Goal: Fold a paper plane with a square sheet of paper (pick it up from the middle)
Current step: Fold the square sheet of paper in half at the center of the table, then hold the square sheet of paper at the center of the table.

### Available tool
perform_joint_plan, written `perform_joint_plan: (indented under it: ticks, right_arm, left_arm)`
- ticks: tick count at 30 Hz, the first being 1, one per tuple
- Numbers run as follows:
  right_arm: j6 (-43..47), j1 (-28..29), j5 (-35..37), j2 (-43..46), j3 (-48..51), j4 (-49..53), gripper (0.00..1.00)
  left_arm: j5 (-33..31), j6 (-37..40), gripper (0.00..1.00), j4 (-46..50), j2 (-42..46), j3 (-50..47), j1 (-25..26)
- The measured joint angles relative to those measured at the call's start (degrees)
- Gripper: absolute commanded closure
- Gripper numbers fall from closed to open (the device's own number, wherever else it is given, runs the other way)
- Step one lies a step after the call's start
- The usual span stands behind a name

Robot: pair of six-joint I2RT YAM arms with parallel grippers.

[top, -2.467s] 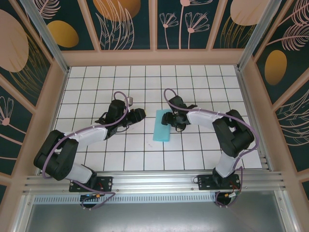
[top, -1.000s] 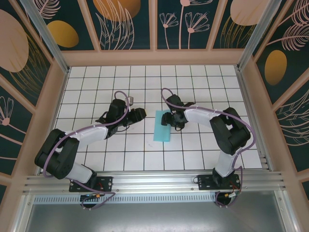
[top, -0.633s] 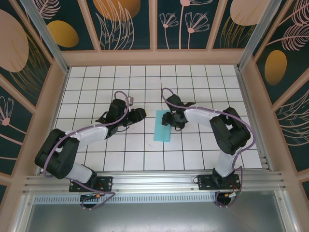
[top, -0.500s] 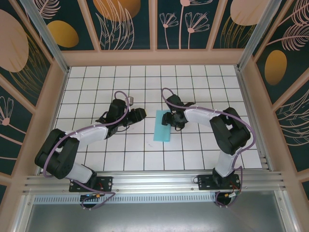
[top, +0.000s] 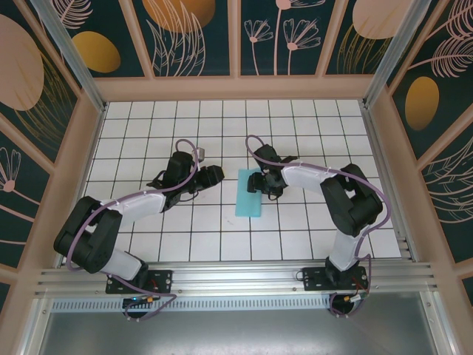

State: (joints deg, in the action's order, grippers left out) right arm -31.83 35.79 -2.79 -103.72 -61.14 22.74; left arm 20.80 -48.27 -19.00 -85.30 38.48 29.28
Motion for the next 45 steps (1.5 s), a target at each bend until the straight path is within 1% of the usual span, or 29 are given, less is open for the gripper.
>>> perform_joint_plan:
  ticks: [12,26,32,34,36,37,38,40,41,45]
  right_arm:
    - [-1.5,0.0,0.2,0.0,0.0,0.0,0.34]
    - [-1.7,0.0,0.3,0.0,0.0,-0.1,0.33]
    - [-1.7,0.0,0.4,-0.1,0.0,0.0,0.33]
    - [-1.7,0.0,0.4,-0.1,0.0,0.0,0.33]
    - [-1.7,0.0,0.4,-0.2,0.0,0.0,0.33]
    - [-1.7,0.0,0.4,-0.2,0.0,0.0,0.33]
    - [-1.7,0.0,0.4,-0.2,0.0,0.0,0.33]
    - [-1.7,0.0,0.4,-0.2,0.0,-0.1,0.33]
    - [-1.7,0.0,0.4,-0.2,0.0,0.0,0.33]
    - [-1.7,0.0,0.5,-0.3,0.0,-0.1,0.33]
  left_arm:
    - [0.0,0.0,0.58,0.0,0.0,0.0,0.0]
    - [0.3,0.0,0.57,0.0,0.0,0.0,0.0]
    - [1.1,0.0,0.6,0.0,-1.1,0.0,0.0]
    - [1.4,0.0,0.63,0.0,-1.6,0.1,0.0]
    - [2.0,-0.3,0.69,-0.2,-2.7,0.6,0.0]
    - [2.3,-0.3,0.75,-0.4,-3.1,0.8,0.0]
    - [2.7,-0.6,0.85,-0.6,-3.8,1.2,0.0]
    - [3.3,-0.6,0.98,-0.9,-5.0,1.9,0.2]
    - [3.6,-1.0,1.0,-1.0,-5.8,2.4,0.4]
    - [4.8,-1.5,1.0,-1.6,-10.2,5.5,1.6]
